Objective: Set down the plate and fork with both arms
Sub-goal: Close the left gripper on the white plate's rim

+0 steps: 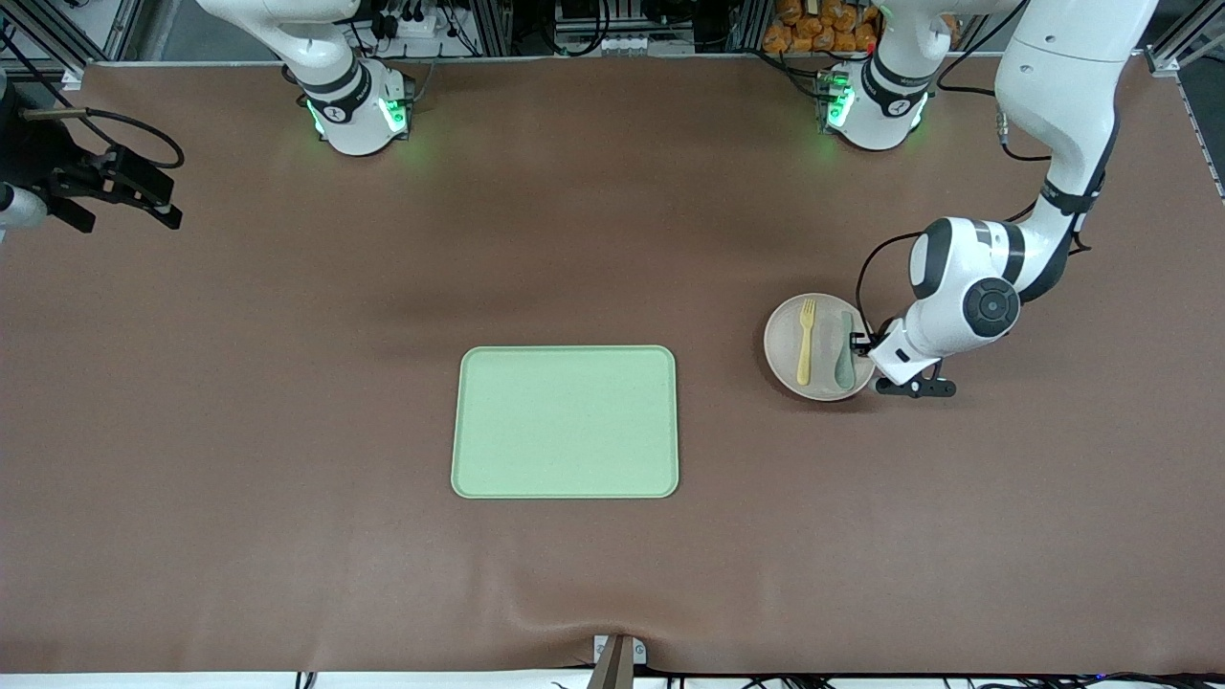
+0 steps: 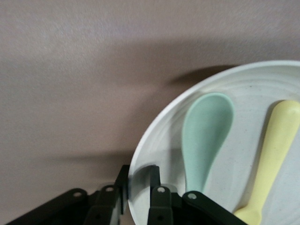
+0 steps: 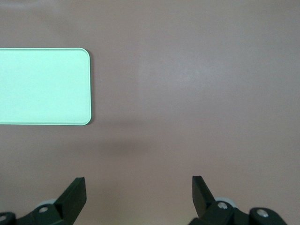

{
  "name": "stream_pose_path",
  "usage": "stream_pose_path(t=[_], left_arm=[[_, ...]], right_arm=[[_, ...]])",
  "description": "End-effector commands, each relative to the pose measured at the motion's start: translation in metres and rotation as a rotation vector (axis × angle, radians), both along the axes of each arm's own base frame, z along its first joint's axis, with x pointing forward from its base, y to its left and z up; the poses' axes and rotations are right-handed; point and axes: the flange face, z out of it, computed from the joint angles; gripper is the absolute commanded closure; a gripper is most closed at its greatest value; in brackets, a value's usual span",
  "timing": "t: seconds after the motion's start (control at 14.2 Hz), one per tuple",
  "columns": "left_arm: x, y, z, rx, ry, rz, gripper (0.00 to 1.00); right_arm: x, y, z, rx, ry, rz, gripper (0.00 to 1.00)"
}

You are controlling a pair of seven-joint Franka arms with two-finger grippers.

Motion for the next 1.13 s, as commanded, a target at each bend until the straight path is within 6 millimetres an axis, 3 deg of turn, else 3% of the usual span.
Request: stream_pose_path(t=[0.0,1.06], left_arm=[[0.002,-0.005,-0.001,-0.010,-0.003,0.017,1.00],[0.013,-0.006,0.011,-0.015,-0.030,0.016,1.00]], right_arm=[[0.001,-0.003,0.004,-0.006,0.001,0.003,0.00],[0.001,-0.003,0.004,-0.004,0.001,0.003,0.00]])
